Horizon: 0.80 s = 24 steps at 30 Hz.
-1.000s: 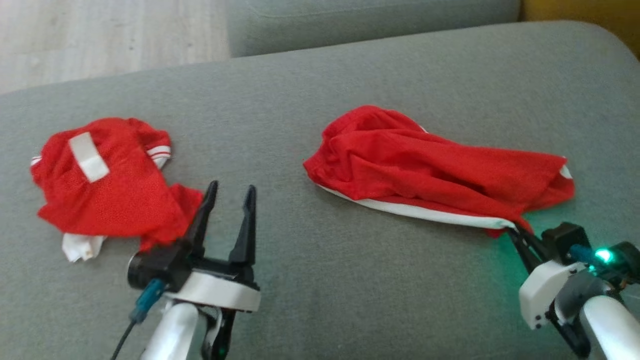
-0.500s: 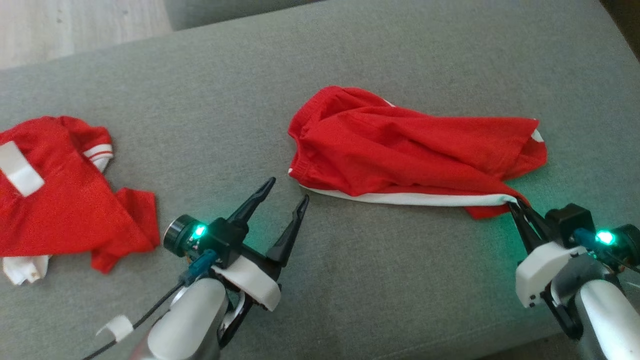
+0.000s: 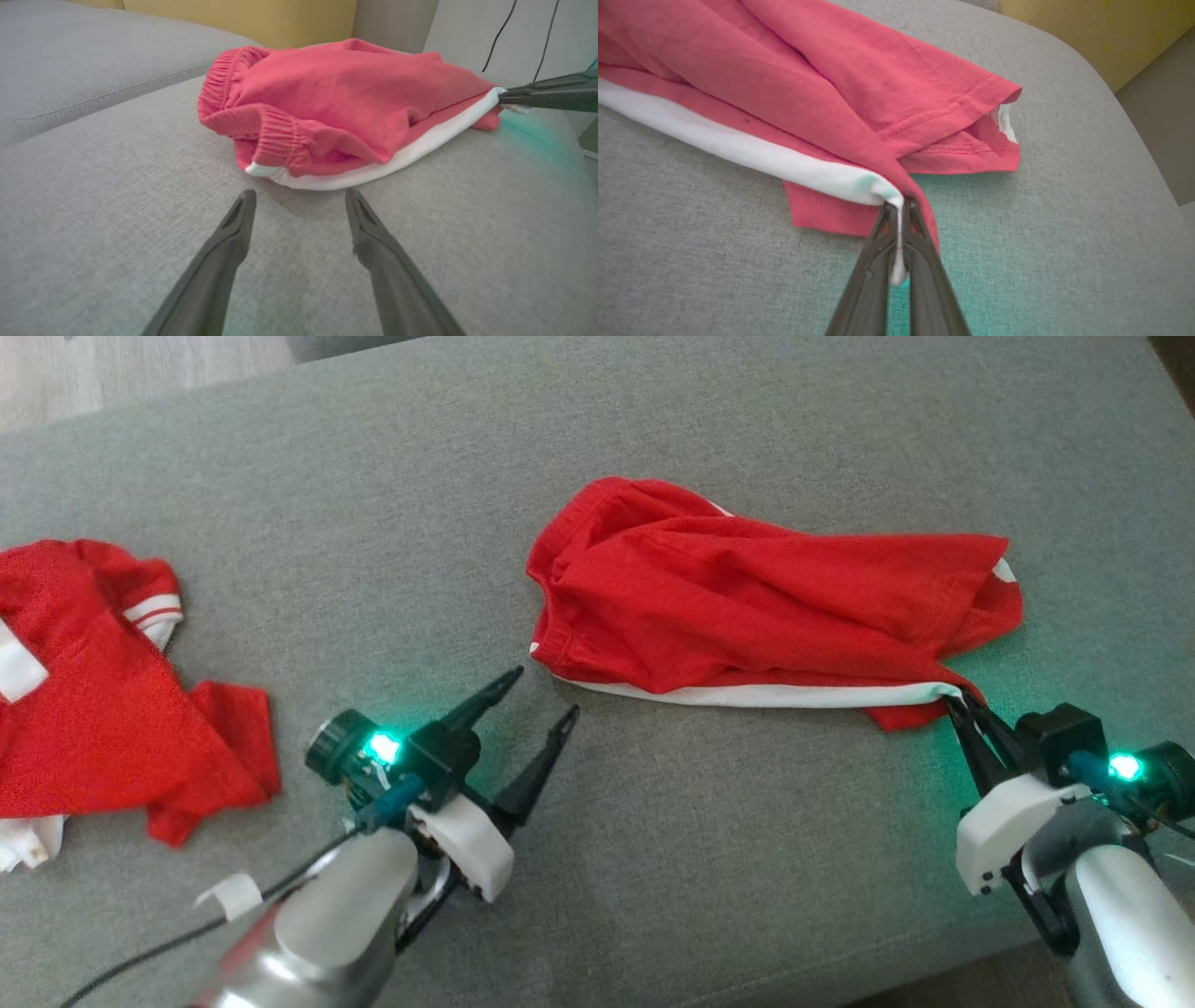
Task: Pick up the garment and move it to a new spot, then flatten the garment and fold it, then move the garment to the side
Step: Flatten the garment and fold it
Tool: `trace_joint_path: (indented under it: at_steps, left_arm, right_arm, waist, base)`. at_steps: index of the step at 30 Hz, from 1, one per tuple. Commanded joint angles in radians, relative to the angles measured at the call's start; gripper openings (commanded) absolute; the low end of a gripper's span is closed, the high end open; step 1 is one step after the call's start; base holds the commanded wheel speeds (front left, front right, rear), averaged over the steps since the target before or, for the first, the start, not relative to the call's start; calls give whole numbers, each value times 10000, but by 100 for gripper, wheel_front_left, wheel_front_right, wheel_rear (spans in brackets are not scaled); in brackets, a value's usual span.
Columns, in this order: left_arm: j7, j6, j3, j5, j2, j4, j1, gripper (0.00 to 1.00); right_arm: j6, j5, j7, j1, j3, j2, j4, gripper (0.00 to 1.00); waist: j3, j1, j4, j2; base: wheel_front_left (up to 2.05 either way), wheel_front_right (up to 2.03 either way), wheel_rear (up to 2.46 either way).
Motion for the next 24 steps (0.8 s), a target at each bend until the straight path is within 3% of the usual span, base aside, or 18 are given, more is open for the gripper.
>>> trace_joint_path:
  at_steps: [1,16,18,19,24]
  left_arm:
    - [-91,16,224,-32,227,-37,-560,100]
    - [-93,16,-751,-363,196,1186,-1827,100]
    - [-93,16,-1025,-534,203,1224,-1883,17]
    - [-93,16,-1103,-629,216,1186,-1910,0]
    - [-93,16,-1072,-872,351,800,-1846,0]
  right_arm:
    - [-7,-59,-126,-307,91,-107,-212,0]
    - [-7,-146,-206,-766,484,25,-142,0]
    - [-7,-149,-212,-811,523,31,-96,0]
    - [-7,-149,-221,-843,539,31,-77,0]
    - [-7,-159,-348,-926,504,-43,-62,0]
  waist:
    - [41,0,-31,0]
    - [454,0,-416,0]
    - [442,0,-423,0]
    - [428,0,-421,0]
    - [200,0,-278,0]
  base:
    - [0,0,0]
    - [0,0,0]
    - [0,0,0]
    - [0,0,0]
    - [0,0,0]
